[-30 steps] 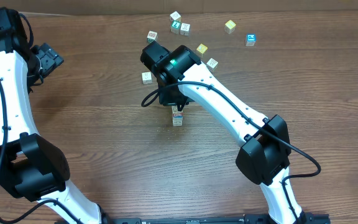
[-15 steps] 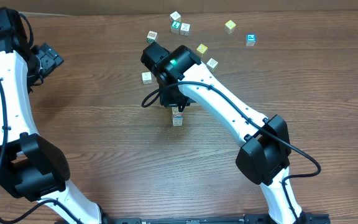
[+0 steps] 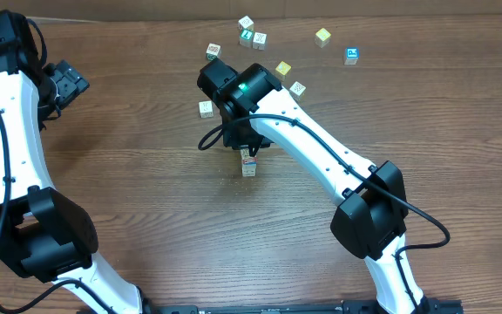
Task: Form a tower
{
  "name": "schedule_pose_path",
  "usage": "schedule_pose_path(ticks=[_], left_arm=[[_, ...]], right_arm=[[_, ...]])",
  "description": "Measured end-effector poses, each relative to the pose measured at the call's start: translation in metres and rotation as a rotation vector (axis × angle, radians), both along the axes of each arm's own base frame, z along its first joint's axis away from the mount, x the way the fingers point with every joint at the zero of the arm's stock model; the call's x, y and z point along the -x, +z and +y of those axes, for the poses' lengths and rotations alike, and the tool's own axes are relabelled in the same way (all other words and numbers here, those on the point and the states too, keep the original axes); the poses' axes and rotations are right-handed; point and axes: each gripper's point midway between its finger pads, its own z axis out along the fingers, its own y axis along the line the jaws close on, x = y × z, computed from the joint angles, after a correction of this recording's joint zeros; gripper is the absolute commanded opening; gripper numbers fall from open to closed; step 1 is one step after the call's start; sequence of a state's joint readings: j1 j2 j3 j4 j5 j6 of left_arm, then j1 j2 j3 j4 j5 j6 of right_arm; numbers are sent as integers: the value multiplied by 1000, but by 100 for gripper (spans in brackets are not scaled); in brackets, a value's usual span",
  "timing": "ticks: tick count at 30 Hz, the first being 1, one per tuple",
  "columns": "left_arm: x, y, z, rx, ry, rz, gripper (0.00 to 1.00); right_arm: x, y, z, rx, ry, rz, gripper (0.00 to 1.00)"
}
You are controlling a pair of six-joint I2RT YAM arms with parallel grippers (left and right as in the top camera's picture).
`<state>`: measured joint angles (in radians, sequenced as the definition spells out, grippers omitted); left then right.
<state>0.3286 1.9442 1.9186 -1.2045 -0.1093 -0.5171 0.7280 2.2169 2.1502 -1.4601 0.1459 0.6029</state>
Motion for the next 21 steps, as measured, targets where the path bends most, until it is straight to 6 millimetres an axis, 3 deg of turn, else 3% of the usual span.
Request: schedule_pose_path(ticks=[10, 16, 21], left_arm=[[0, 0, -1, 0, -2, 0, 99], [0, 0, -1, 0, -2, 0, 100], [0, 0, -1, 0, -2, 0, 99]], right_arm=[[-17, 2, -1, -15, -20, -55, 31], [-31, 0, -37, -10, -106, -11, 4], [-29, -2, -70, -13, -183, 86, 4]])
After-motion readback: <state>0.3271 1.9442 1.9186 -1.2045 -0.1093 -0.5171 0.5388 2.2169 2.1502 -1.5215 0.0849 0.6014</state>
